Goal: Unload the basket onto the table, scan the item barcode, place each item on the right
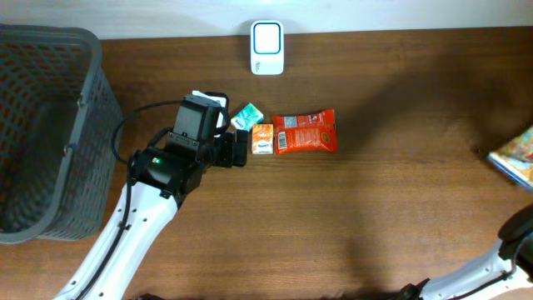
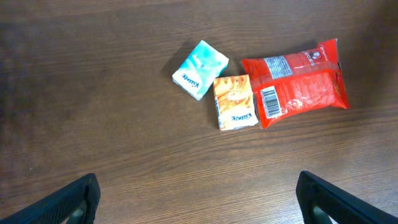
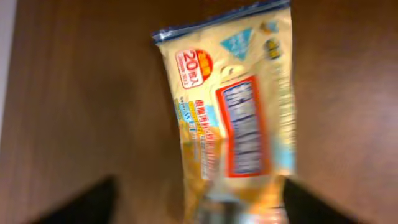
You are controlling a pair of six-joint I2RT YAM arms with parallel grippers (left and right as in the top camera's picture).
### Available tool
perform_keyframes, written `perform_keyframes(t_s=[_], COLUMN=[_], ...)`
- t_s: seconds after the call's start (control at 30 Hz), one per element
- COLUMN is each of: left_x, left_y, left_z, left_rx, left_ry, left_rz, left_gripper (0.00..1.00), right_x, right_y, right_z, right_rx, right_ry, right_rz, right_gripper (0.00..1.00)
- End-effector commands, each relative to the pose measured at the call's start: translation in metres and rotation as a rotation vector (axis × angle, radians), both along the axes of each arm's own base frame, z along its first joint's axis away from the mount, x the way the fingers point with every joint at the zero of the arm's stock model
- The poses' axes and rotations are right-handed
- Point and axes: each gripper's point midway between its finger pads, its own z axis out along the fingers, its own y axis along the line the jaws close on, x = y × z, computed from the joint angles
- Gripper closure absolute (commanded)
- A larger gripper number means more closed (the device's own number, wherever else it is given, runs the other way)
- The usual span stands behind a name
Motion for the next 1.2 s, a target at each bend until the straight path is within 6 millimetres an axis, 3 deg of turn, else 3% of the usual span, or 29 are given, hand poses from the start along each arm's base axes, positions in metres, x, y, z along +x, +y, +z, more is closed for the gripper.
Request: perform_keyframes(t_s=[0.0, 0.1, 0.13, 0.27, 0.37, 0.43, 0.6, 0.7, 0.8, 0.9, 1.03, 1.1, 1.13, 1.17], left_x=[0.000, 0.000, 0.000, 0.000, 0.000, 0.000, 0.000, 0.000, 0.000, 0.000, 0.000, 0.000, 0.000, 0.000], left_y=[-0.003, -0.003, -0.003, -0.003, -0.003, -0.003, -0.003, -0.003, -0.003, -0.003, -0.003, -0.003, -0.003, -0.003], left_z=[0.002, 0.002, 0.002, 0.002, 0.002, 0.002, 0.002, 0.002, 0.002, 0.002, 0.002, 0.002, 0.002, 0.002], left_rx=[-0.011, -0.011, -0.011, -0.011, -0.011, -0.011, -0.011, -0.011, -0.011, -0.011, -0.011, -0.011, -0.011, -0.011], left_ry=[-0.002, -0.002, -0.002, -0.002, -0.002, -0.002, -0.002, -0.002, -0.002, -0.002, -0.002, -0.002, -0.002, -0.002], left_rz=[-0.007, -0.007, -0.007, -0.007, -0.007, -0.007, -0.007, -0.007, -0.007, -0.007, -0.007, -0.007, -0.007, -0.007], left_gripper=[0.01, 0.01, 0.01, 0.01, 0.01, 0.01, 0.01, 0.01, 0.01, 0.01, 0.01, 0.01, 0.01, 0.01], right_x=[0.006, 0.042, 0.059, 0.086, 0.098, 0.105, 0.103, 0.092, 0.085, 0.084, 0.084, 0.090, 0.104, 0.113], right_y=[0.019, 0.070, 0.102, 0.204, 0.303, 0.352, 0.438, 0.470, 0.490, 0.499, 0.497, 0.494, 0.497, 0.499], right_z=[-0.006, -0.002, 0.000, -0.008, -0.017, -0.022, -0.044, -0.071, -0.087, -0.087, -0.089, -0.088, -0.085, -0.082], right_rx=[0.042, 0.146, 0.173, 0.204, 0.224, 0.154, 0.019, 0.053, 0.119, 0.118, 0.084, 0.051, 0.010, -0.008], right_ry=[0.008, -0.078, -0.105, -0.027, 0.034, 0.051, 0.181, 0.282, 0.319, 0.316, 0.325, 0.313, 0.256, 0.216], right_rz=[0.053, 0.243, 0.385, 0.716, 0.963, 1.144, 1.338, 1.262, 1.171, 1.178, 1.217, 1.212, 1.249, 1.254], right_gripper=[0.01, 0.01, 0.01, 0.01, 0.01, 0.01, 0.01, 0.02, 0.01, 0.01, 0.01, 0.18, 0.40, 0.43])
